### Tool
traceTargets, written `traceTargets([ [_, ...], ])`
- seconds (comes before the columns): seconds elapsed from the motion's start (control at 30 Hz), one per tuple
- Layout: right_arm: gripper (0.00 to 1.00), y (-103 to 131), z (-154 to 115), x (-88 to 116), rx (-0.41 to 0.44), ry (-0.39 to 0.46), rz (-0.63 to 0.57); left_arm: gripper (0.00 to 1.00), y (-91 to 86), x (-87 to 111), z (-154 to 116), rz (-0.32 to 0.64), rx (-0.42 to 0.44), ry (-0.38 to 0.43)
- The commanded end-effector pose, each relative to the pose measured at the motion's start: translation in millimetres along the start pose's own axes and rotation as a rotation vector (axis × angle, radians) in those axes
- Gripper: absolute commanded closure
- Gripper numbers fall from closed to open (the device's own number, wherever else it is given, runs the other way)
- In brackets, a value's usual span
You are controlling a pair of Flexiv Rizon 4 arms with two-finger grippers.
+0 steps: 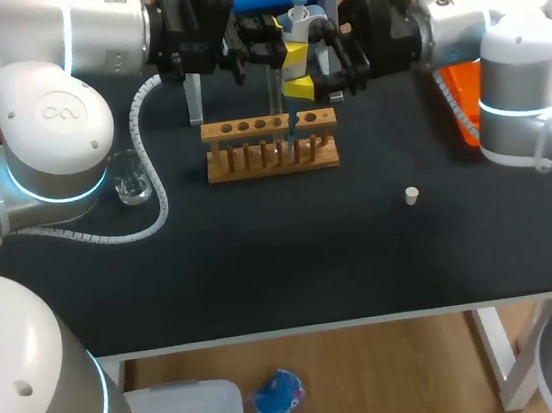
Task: Invert the test tube, pick up the pipette, mount the tip to pipette, aspirate from beaker and dispense into the tube, eject the tip, return the pipette, and cap with the stopper.
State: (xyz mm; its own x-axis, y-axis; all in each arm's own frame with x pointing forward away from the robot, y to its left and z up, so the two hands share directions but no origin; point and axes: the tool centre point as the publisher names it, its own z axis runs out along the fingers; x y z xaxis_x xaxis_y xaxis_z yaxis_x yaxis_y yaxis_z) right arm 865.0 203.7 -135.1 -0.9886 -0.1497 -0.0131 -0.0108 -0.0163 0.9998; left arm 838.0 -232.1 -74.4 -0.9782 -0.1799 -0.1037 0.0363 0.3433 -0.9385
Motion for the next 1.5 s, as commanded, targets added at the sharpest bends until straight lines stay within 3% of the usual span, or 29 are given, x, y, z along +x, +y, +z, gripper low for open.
traceTargets([
  [0.03, 0.0, 1.3, -2.2, 1.5, -0.002, -0.002, 0.001, 1.0, 0.3, -0.8, 0.5, 0.001, 0.003, 0.002],
  [0.27, 0.0, 5.5, -1.7, 6.2, 0.003, -0.044, 0.007, 1.0, 0.3, -0.8, 0.5, 0.001, 0.003, 0.002],
  [0.5, 0.0, 4.0, -0.7, 7.6, 0.001, -0.144, 0.034, 1.0, 0.3, -0.8, 0.5, 0.001, 0.003, 0.002],
  [0.87, 0.0, 3.1, 1.3, 8.5, 0.027, -0.192, 0.013, 1.0, 0.3, -0.8, 0.5, 0.001, 0.003, 0.002],
  [0.9, 0.11, 3.0, 1.4, 8.7, 0.028, -0.193, 0.012, 1.0, 0.3, -0.8, 0.5, 0.001, 0.003, 0.002],
  [0.93, 0.52, 2.9, 1.5, 8.7, 0.027, -0.191, 0.012, 1.0, 0.3, -0.8, 0.5, 0.001, 0.003, 0.002],
  [0.97, 0.67, 2.9, 1.6, 8.8, 0.025, -0.193, 0.012, 1.0, 0.3, -0.8, 0.5, 0.001, 0.003, 0.002],
  [1.0, 1.0, 2.8, 1.7, 8.7, 0.021, -0.19, 0.012, 1.0, 0.3, -0.8, 0.5, 0.001, 0.003, 0.002],
  [1.47, 1.0, 1.6, 3.1, 7.5, 0.02, -0.168, 0.01, 1.0, 0.3, -0.8, 0.5, 0.001, 0.003, 0.002],
  [1.5, 1.0, 1.6, 3.1, 7.5, 0.018, -0.16, 0.011, 0.56, 0.3, -0.8, 0.5, 0.001, 0.003, 0.002],
])
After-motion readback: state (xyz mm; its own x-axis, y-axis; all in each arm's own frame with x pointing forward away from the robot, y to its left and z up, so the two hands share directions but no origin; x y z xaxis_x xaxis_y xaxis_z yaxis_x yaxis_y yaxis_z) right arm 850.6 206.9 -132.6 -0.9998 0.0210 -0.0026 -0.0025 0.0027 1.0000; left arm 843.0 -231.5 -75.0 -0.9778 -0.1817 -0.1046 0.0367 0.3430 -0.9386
